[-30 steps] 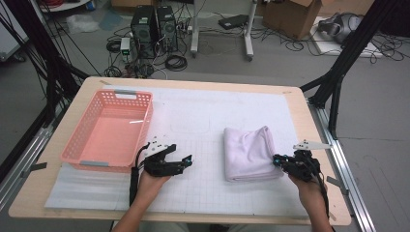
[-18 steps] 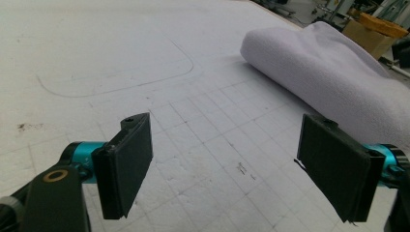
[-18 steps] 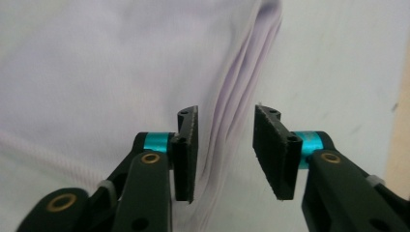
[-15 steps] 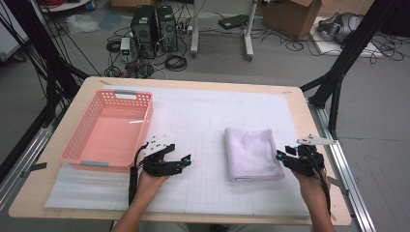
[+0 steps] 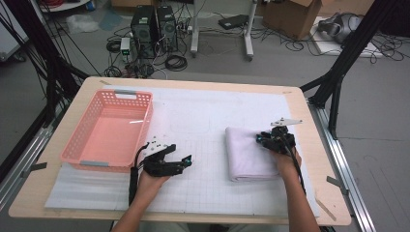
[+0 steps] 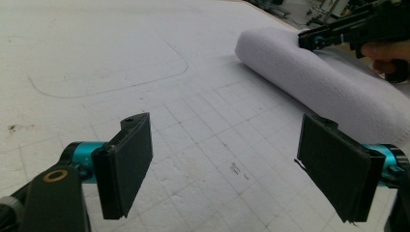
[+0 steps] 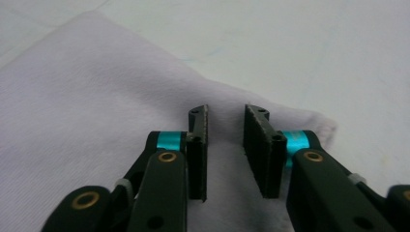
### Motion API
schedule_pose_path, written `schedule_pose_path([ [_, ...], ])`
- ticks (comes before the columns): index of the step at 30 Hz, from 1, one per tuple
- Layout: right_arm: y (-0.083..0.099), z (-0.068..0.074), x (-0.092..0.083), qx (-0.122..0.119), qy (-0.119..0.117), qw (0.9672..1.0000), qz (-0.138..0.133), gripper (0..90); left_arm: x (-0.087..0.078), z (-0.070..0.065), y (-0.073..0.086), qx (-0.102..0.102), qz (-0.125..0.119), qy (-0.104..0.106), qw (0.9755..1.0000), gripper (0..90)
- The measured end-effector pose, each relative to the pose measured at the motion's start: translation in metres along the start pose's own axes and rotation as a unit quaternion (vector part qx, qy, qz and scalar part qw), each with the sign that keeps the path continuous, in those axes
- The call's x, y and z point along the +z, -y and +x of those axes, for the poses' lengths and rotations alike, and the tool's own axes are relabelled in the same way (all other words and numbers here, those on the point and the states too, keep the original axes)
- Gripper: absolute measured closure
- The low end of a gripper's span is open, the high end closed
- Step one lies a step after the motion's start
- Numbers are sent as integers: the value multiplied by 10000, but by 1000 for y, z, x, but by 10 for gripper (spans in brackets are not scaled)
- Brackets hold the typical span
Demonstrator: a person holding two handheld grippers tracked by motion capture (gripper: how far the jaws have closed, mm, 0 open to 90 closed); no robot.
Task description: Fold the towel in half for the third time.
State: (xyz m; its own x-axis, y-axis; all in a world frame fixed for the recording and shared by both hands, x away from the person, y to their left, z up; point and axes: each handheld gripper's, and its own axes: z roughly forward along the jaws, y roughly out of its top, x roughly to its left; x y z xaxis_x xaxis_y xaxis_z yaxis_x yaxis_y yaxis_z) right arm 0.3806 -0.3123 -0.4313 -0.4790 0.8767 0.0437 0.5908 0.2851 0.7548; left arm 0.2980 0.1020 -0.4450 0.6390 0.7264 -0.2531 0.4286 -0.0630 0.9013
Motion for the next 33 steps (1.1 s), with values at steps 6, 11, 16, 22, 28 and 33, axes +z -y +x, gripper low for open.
schedule_pose_path([
  [6, 6, -13, -15, 191, 426, 9989, -55, 706, -2, 1, 0, -22, -2, -14, 10000, 206],
  [11, 17, -12, -40, 106, 42, 9991, -403, 636, -1, 1, 0, 10, -4, 14, 10000, 207],
  [16, 36, 4, -57, -259, -591, 9970, -433, 588, -1, 2, -1, -2, -5, 21, 10000, 203],
  [22, 56, 23, -64, -753, -925, 9927, -187, 561, -1, 2, -2, -14, -24, 35, 10000, 202],
  [28, 70, 18, -76, -924, -657, 9936, 6, 567, -4, 3, -2, -15, -118, 93, 9999, 200],
  [33, 79, 9, -90, -793, -532, 9954, -59, 542, -6, 5, -2, -19, -122, 110, 9999, 198],
])
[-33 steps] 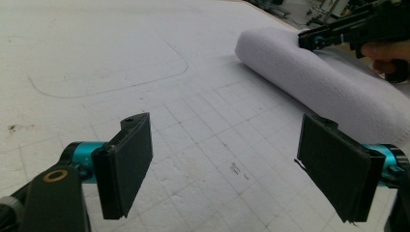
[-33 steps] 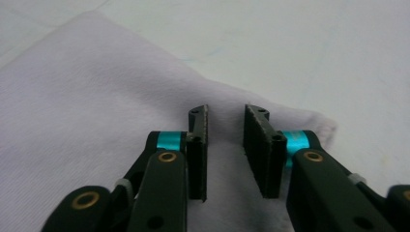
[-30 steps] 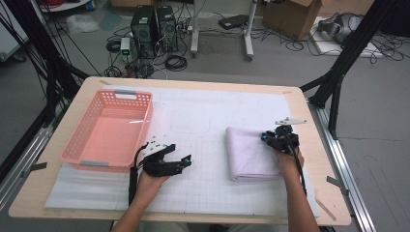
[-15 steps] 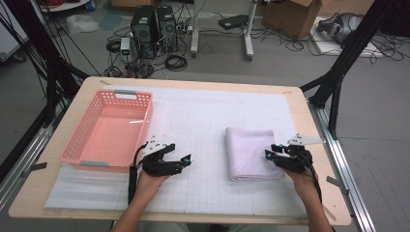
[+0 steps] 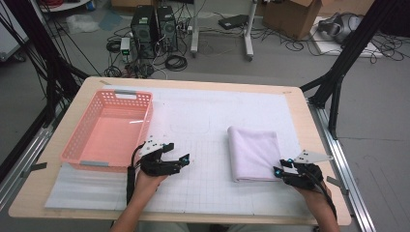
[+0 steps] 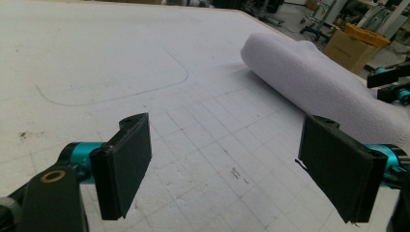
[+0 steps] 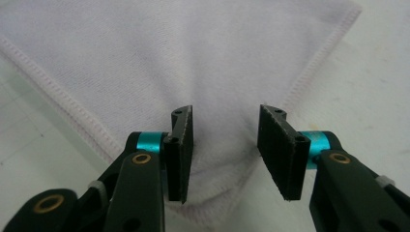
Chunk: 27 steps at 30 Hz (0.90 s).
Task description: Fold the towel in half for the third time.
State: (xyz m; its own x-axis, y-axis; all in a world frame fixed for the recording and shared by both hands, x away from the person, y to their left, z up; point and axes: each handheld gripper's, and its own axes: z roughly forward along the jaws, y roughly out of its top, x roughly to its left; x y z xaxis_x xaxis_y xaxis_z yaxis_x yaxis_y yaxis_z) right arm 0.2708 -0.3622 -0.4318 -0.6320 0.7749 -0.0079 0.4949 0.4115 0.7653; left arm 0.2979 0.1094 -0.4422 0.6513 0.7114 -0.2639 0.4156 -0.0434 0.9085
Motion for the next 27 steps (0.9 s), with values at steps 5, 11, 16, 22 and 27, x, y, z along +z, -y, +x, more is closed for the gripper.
schedule_pose_path([
  [5, -1, -7, -20, 432, 49, 9960, -776, 437, 0, 0, -1, -15, -30, 32, 10000, 192],
  [11, 1, -16, -27, 700, 482, 9908, -1052, 309, -3, 1, -1, -38, -42, 68, 10000, 187],
  [16, 0, -17, -27, 681, 617, 9906, -1018, 271, -5, 2, -1, 0, -82, 57, 9999, 187],
  [22, -5, -16, -29, 428, 806, 9914, -941, 232, -6, 3, -1, 28, -84, 80, 9999, 186],
  [27, -3, -16, -29, 482, 798, 9912, -938, 229, -6, 2, -2, 75, -96, 123, 9998, 187],
])
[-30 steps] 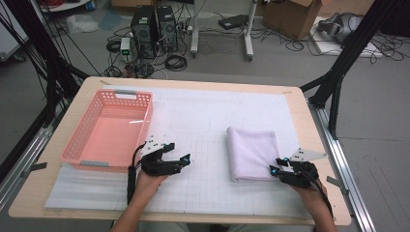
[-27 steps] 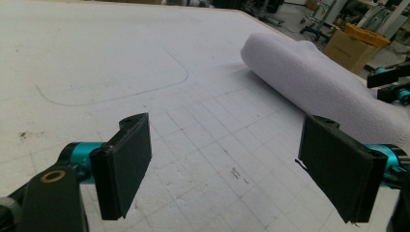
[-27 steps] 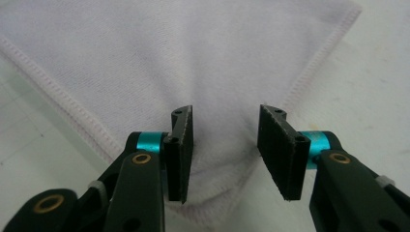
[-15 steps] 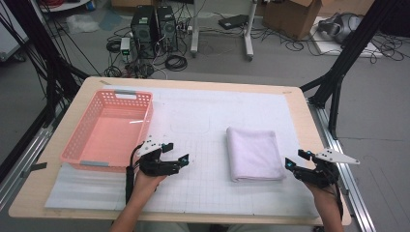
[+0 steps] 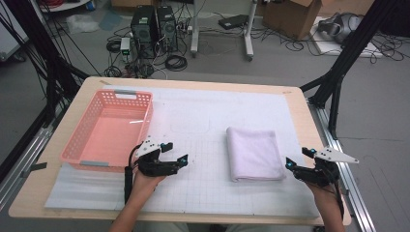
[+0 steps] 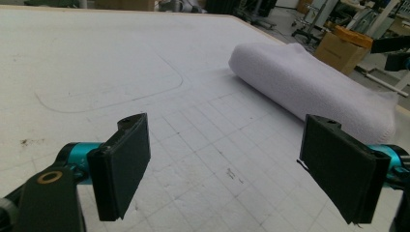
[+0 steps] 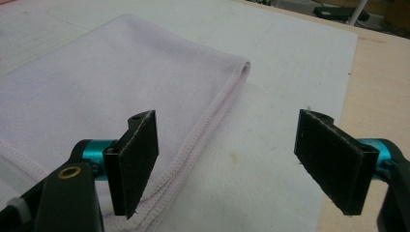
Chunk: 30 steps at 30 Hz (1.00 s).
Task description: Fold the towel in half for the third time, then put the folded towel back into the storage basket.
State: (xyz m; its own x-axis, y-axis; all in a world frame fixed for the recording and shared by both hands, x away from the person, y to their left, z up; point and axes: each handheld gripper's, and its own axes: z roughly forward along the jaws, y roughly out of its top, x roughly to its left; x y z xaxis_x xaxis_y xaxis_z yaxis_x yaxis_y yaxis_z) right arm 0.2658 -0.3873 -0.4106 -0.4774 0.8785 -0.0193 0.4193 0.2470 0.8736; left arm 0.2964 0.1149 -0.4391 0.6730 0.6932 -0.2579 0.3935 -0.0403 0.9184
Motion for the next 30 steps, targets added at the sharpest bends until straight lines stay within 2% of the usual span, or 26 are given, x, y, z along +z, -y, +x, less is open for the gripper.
schedule_pose_path([
  [9, 0, 2, 3, 95, -115, 9999, -35, 229, 3, 1, -1, -58, 65, 127, 9999, 180],
  [14, 1, 2, 1, 134, -81, 9999, -50, 229, 5, 2, -1, -111, 176, 283, 9994, 196],
  [17, 2, 2, 1, 152, -81, 9998, -21, 229, 9, 1, -2, -79, 306, 245, 9992, 185],
  [18, 2, 1, 1, 129, -78, 9999, -35, 229, 10, -1, -4, -74, 314, 216, 9992, 185],
  [21, 1, 2, 0, 151, -86, 9998, -46, 229, 13, -6, -9, -37, 323, 344, 9989, 186],
  [24, 1, 3, 2, 116, -118, 9999, -15, 229, 18, -10, -13, -30, 333, 379, 9987, 196],
  [26, 1, 3, 3, 88, -127, 9999, 9, 229, 27, -14, -18, -84, 406, 453, 9981, 206],
  [30, 0, 3, 3, 103, -136, 9999, -26, 230, 43, -23, -28, -53, 536, 557, 9970, 207],
])
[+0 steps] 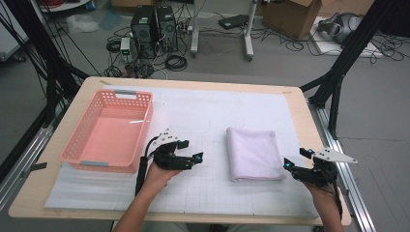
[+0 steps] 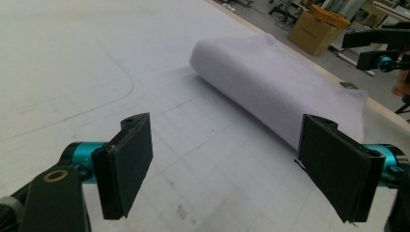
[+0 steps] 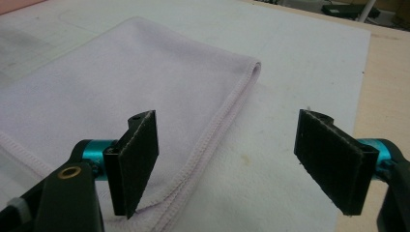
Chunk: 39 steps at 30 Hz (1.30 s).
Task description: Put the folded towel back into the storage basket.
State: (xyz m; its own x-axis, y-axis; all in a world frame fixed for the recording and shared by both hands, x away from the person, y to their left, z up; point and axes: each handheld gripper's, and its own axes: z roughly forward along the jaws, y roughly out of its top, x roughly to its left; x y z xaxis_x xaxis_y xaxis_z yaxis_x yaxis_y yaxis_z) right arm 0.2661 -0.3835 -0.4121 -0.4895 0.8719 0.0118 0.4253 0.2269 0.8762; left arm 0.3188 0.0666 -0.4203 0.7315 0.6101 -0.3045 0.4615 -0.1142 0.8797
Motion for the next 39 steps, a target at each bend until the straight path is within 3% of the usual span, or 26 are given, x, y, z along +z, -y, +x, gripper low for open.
schedule_pose_path([
  [5, 0, 0, 1, -12, -14, 10000, 24, 229, 21, -7, -11, -129, 130, 164, 9997, 213],
  [7, 0, 0, 2, -18, -26, 10000, 23, 230, 30, -9, -11, -278, 154, 246, 9992, 217],
  [17, 0, 0, 4, -13, -80, 10000, 49, 229, 79, -19, -14, -509, 604, 283, 9965, 222],
  [20, -1, 0, 4, -13, -96, 9999, 39, 229, 92, -22, -14, -697, 618, 373, 9949, 221],
  [27, -1, 0, 5, -6, -113, 9999, 48, 230, 111, -26, -12, -965, 721, 325, 9922, 220],
  [30, -1, 1, 6, -20, -136, 9999, 46, 230, 119, -31, -13, -966, 819, 328, 9914, 219],
  [37, -1, 0, 5, -12, -131, 9999, 21, 229, 133, -38, -9, -849, 1075, 119, 9905, 206],
  [39, -1, 0, 5, -5, -135, 9999, 24, 229, 134, -40, -8, -725, 1140, 46, 9908, 213],
])
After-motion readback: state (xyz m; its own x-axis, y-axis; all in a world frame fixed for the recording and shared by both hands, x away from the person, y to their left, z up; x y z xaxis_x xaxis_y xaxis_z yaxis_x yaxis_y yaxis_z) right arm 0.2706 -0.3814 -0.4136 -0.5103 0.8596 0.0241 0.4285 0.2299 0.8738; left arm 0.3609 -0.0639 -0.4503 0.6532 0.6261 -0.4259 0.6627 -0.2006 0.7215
